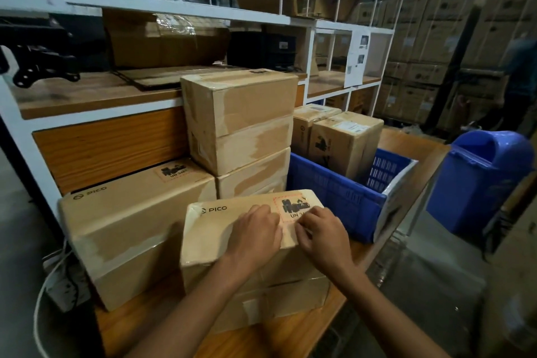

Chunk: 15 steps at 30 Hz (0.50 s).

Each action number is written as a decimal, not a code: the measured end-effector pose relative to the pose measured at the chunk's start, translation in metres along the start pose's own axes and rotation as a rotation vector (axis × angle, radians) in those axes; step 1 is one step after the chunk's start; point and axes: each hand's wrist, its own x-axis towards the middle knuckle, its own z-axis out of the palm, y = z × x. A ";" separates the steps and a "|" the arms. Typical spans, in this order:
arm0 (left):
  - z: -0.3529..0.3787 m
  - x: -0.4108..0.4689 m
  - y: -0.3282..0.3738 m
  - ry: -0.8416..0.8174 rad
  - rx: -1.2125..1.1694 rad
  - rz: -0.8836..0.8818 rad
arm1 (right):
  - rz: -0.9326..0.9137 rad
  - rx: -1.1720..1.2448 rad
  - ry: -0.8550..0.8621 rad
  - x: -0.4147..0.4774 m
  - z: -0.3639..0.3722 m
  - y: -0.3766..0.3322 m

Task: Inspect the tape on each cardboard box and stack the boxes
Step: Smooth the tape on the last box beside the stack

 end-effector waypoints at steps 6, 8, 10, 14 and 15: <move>-0.002 0.016 -0.015 -0.132 -0.044 -0.016 | -0.035 -0.066 0.065 0.003 0.013 0.003; -0.002 0.030 -0.044 -0.200 0.001 -0.105 | 0.105 -0.041 0.122 -0.008 0.016 0.006; -0.008 0.039 -0.076 -0.282 0.009 -0.233 | 0.388 0.025 0.160 -0.019 0.020 0.002; -0.022 0.049 -0.098 -0.461 -0.084 -0.310 | 0.691 0.320 0.168 -0.020 0.019 -0.012; -0.024 0.050 -0.098 -0.479 -0.058 -0.321 | 0.694 0.369 0.149 -0.014 0.017 -0.010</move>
